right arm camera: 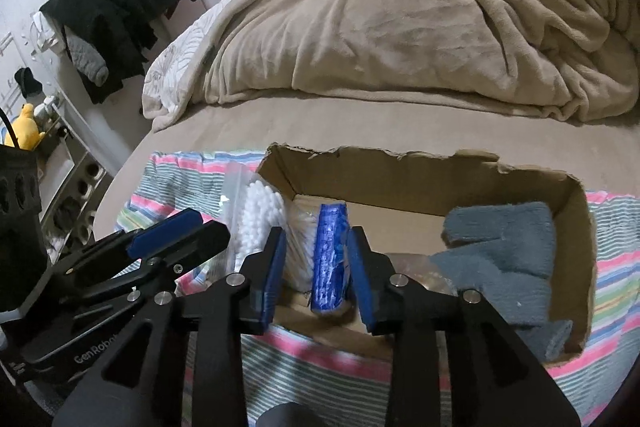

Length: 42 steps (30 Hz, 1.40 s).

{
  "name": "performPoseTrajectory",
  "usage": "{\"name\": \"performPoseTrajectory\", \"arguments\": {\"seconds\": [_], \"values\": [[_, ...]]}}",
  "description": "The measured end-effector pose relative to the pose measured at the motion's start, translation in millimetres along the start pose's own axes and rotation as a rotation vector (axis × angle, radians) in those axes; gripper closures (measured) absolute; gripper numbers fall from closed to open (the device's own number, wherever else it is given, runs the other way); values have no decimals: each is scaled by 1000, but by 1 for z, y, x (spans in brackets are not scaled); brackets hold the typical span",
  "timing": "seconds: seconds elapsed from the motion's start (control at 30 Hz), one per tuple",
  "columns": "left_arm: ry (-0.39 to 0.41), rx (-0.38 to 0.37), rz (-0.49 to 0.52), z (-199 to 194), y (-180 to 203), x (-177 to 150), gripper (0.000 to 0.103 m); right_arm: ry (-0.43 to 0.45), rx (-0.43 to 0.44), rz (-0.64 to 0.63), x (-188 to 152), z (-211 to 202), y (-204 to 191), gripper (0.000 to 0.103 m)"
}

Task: Organize objects
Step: 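Carry the swab bag and blue tissue pack over the box with both tools, then open both tools to drop the swab bag and tissue pack in the box, then grasp the grey glove with the left tool while the right tool grasps the white sock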

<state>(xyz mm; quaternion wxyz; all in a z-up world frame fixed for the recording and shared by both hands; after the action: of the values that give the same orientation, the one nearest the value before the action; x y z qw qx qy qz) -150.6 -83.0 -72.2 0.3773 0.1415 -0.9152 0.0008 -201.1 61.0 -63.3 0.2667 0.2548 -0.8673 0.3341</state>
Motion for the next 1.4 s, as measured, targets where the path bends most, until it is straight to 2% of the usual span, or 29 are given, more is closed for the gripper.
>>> {"name": "performPoseTrajectory", "arguments": {"seconds": [0.23,0.43,0.47,0.5,0.57,0.6,0.67,0.97,1.4], "values": [[13,-6,12,-23,7,-4,66,26,-17,-7,-8,-30,-3,68],[6,-17,32,-42,17,-12,64,40,-29,-9,-20,-61,-5,56],[7,-20,35,-46,18,-14,60,41,-30,-9,-22,-66,-5,51],[6,-23,36,-50,20,-16,50,43,-30,-10,-25,-72,-4,49],[11,-33,32,-56,22,-20,36,50,-36,-10,-30,-83,-3,46],[12,-34,28,-60,23,-22,32,56,-41,-11,-32,-89,-3,45],[10,-30,34,-64,26,-25,30,64,-47,-18,-36,-98,-3,41],[0,-36,60,-83,36,-42,29,55,-77,-27,-65,-126,-3,41],[-32,-35,76,-95,41,-70,28,11,-87,-11,-108,-137,3,41]]}}
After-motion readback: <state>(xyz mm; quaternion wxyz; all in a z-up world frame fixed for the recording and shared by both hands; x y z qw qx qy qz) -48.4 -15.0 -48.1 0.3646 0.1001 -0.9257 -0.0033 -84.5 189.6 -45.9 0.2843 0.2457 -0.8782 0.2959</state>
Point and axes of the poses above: each gripper's, at about its wrist camera, not at the fingertips, and z roughly the way its jaws point, y to its right, x to its top, the point moved 3 cm from there along z, roughly the way its jaws point, and after that the axes turned 12 degrees about x, right-handed, at the moved point
